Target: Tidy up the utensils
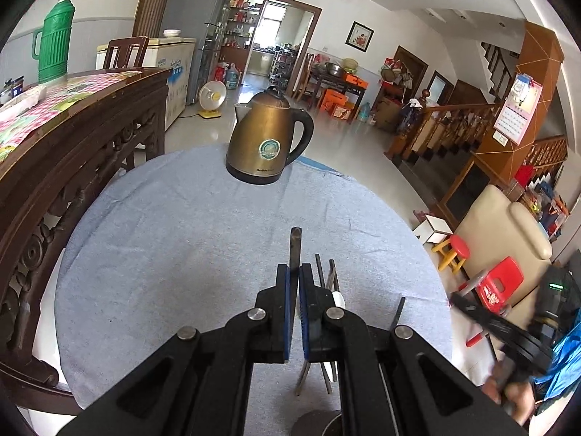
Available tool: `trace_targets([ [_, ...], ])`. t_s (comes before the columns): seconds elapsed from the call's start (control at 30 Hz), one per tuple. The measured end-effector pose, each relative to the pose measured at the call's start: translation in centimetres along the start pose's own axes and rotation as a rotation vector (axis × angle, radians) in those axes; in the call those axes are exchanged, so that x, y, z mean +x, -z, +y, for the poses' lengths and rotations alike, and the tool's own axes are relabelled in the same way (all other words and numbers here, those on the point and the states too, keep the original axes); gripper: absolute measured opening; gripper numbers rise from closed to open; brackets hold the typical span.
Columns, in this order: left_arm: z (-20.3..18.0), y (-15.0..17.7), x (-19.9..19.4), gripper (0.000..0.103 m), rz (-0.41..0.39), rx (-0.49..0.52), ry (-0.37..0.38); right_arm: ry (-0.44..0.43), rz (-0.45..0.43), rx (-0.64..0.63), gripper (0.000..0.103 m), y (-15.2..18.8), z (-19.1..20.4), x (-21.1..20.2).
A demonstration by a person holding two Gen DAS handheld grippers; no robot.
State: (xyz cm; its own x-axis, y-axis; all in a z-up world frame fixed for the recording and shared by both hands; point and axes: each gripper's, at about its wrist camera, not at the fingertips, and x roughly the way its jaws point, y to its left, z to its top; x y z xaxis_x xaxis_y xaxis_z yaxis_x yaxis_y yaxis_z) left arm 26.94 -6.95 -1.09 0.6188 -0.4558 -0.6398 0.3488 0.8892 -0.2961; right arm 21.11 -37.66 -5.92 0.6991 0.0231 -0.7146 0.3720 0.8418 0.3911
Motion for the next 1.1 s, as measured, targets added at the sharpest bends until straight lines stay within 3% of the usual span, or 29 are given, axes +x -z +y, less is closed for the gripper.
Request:
trace_targets([
  [0.07,0.1,0.2,-0.2,0.005,-0.003,0.004,0.001,0.064,0.084,0.063,0.06,-0.6,-2.4,2.9],
  [0.13,-0.1,0.5,-0.4,0.005,-0.007,0.018,-0.005,0.131,0.115,0.078,0.06,-1.2,-4.0,5.2],
  [0.27,-0.3,1.2,-0.9,0.005,-0.015,0.036,-0.012,0.245,0.236,0.088,0.04,-2.2,-5.7,10.6],
  [0.43,-0.3,1.7,-2.1,0.005,-0.026,0.046,-0.007,0.357,0.316,0.092,0.035,-2.5,-5.8,15.2],
  [0.53,-0.6,2.2,-3.1,0.005,-0.039,0.06,-0.004,0.432,0.259,0.046,0.021,-2.6,-4.9,15.2],
  [0.57,-0.7,2.3,-3.4,0.005,-0.045,0.063,-0.006,0.423,0.259,0.041,0.011,-2.5,-4.8,15.2],
  [0.6,-0.8,2.5,-3.8,0.005,-0.052,0.066,-0.008,0.411,0.25,0.031,0.009,-2.4,-4.7,15.0],
  [0.77,-1.6,3.3,-6.1,0.005,-0.095,0.085,-0.019,0.324,0.123,-0.01,0.007,-1.6,-3.4,10.1],
  [0.9,-2.5,3.4,-8.1,0.005,-0.136,0.094,-0.013,0.186,-0.034,-0.05,0.007,-0.9,-0.7,3.9],
  [1.1,-3.7,3.2,-11.6,0.005,-0.216,0.097,0.002,-0.003,-0.355,-0.124,0.007,0.9,4.1,-7.2],
])
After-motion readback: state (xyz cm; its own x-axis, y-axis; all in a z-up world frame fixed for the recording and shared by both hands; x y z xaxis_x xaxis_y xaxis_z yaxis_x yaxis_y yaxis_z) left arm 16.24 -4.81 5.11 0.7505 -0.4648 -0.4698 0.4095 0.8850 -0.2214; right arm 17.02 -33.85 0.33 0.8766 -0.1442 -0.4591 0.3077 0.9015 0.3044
